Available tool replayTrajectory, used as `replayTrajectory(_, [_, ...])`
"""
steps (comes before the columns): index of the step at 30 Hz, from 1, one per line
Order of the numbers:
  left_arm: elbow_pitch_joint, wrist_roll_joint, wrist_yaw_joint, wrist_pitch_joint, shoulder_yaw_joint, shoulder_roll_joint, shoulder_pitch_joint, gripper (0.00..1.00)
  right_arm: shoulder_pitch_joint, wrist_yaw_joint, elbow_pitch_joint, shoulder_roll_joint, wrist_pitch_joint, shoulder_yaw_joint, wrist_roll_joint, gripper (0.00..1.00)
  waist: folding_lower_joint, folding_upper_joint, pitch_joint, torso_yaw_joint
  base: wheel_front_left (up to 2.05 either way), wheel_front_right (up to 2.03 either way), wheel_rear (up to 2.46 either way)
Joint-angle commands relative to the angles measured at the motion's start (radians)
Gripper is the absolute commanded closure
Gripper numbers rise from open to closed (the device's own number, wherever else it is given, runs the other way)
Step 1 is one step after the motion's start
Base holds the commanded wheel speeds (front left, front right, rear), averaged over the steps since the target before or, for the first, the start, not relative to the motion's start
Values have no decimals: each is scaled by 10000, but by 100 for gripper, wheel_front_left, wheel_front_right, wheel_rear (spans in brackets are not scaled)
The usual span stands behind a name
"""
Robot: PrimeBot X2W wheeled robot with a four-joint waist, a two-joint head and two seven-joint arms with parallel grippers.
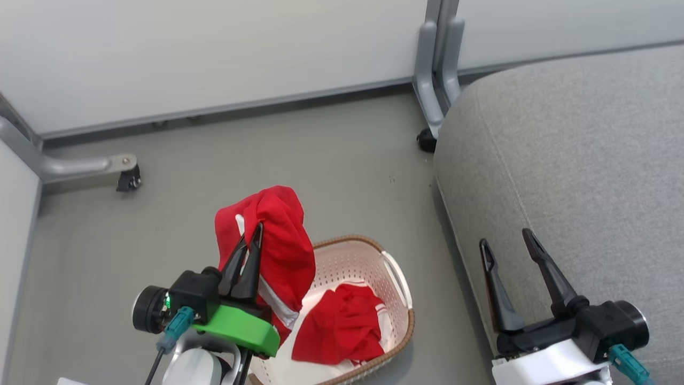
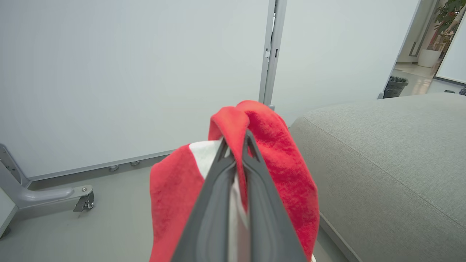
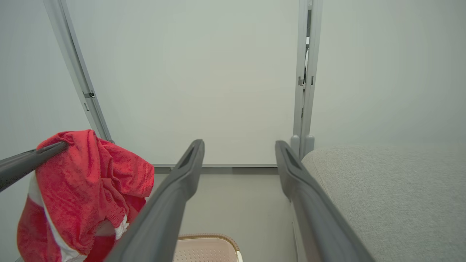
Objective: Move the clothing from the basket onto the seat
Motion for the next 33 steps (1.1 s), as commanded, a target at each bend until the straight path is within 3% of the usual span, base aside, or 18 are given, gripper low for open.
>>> replayTrajectory(1, [-159,39,-11,-3,45,6,239,100,195,1,29,-28,-31,13,-117,0,1,0,-683,49,0,0,0])
replayTrajectory(7, [-832,132,-92,-2,-74,-16,263,100,214,1,18,-27,-31,212,47,0,1,0,-839,-30,0,0,0])
replayTrajectory(15, [-1314,-32,-190,-2,-878,-16,-413,100,-369,1,370,-24,-31,1354,410,0,1,0,-696,7,0,0,0])
replayTrajectory(24, [-1335,-459,-184,-2,-2658,142,-1455,100,-1355,-1,1018,-161,-31,2715,501,0,1,0,-496,209,0,0,0])
replayTrajectory(33, [-861,-994,-187,154,-4399,347,-2365,100,-1858,-1,1752,-173,-31,2941,537,0,1,0,-506,399,0,0,0])
